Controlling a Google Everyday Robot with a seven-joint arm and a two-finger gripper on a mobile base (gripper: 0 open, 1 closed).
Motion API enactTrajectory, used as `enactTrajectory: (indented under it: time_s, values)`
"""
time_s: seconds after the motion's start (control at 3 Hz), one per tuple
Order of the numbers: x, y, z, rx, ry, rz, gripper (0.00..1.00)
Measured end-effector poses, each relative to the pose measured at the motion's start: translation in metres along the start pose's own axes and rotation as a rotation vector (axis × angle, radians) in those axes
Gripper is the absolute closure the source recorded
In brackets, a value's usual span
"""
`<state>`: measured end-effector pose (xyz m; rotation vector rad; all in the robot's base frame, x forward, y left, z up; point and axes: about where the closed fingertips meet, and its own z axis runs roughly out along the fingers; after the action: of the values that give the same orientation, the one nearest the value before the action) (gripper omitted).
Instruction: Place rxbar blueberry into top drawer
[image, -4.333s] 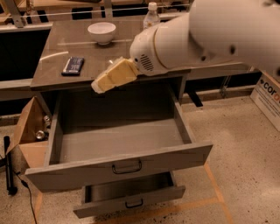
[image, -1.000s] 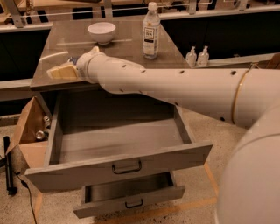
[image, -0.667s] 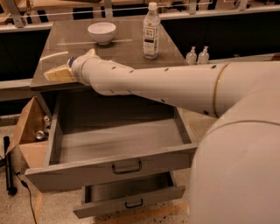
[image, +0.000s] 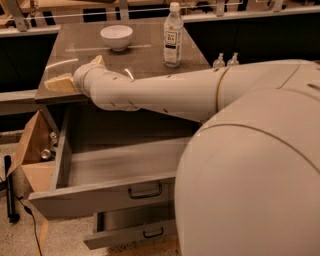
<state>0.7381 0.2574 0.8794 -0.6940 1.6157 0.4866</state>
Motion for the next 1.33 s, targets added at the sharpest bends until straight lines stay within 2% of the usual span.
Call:
enactTrajectory:
  time_s: [0.67, 1.33]
  values:
    - [0.002, -0.001, 0.012, 0.054, -0.001, -0.010, 0.00]
    - [0.022, -0.012, 0.023, 0.102, 0.066, 0.022, 0.00]
